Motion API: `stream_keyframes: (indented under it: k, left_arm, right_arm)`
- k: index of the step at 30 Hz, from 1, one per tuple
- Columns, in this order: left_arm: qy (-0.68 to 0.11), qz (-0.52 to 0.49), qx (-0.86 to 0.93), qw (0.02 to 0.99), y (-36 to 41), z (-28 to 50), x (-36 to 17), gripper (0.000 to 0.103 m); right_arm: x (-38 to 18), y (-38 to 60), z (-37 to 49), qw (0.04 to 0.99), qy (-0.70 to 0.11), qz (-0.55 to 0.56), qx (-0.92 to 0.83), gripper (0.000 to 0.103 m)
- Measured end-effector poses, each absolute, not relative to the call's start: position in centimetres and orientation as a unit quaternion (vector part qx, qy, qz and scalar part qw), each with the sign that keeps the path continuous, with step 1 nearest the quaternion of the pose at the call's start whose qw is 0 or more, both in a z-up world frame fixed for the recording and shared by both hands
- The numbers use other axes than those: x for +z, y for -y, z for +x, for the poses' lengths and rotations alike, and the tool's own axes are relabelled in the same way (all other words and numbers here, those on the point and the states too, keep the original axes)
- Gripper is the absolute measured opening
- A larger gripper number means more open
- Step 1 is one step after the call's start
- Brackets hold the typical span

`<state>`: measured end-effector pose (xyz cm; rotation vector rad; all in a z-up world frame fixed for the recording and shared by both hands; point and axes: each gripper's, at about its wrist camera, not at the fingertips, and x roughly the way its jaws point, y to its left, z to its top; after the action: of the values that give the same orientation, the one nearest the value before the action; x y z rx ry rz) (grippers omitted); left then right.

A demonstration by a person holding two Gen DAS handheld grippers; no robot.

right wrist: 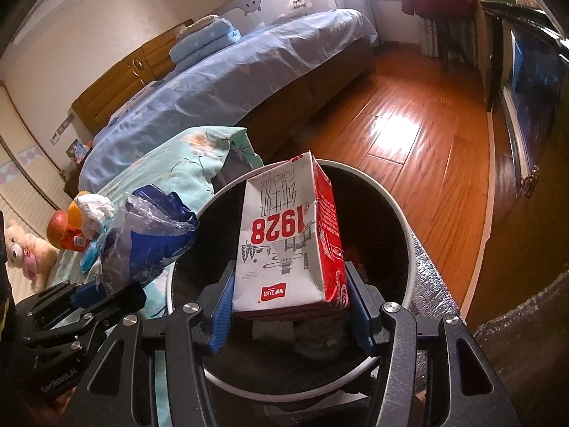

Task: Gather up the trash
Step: 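Open the right gripper over the bin while the left opens, dropping the plastic bag, then move both open grippers back over the remaining trash on the bed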

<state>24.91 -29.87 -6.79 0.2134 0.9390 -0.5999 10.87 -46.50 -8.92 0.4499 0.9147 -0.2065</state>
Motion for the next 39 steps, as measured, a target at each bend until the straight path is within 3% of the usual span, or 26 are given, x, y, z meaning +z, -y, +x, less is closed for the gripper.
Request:
stream_keyframes:
  k: [14,18,22,34,39]
  left_arm:
    - [-0.449,0.098,-0.283,0.842,30.8,25.3,-7.1,0.038]
    - [-0.447,0.093,-0.284,0.843,30.6,25.2,-7.0,0.046]
    - [-0.443,0.090,-0.284,0.846,30.0,24.7,-6.9,0.061]
    - [-0.443,0.053,-0.255,0.858,24.4,22.6,-6.4,0.066]
    - [-0.444,0.034,-0.232,0.865,21.5,21.8,-6.3,0.066]
  right_arm:
    - [-9.1,47.1,11.4,0.866,-0.440,0.217,-0.101,0.057]
    - [-9.0,47.3,11.6,0.865,-0.438,0.222,-0.101,0.057]
    - [-8.8,47.5,11.5,0.865,-0.435,0.228,-0.103,0.058]
    - [-7.4,45.0,11.1,0.877,-0.414,0.229,-0.089,0.081]
    - [-7.1,42.3,11.6,0.883,-0.410,0.220,-0.067,0.083]
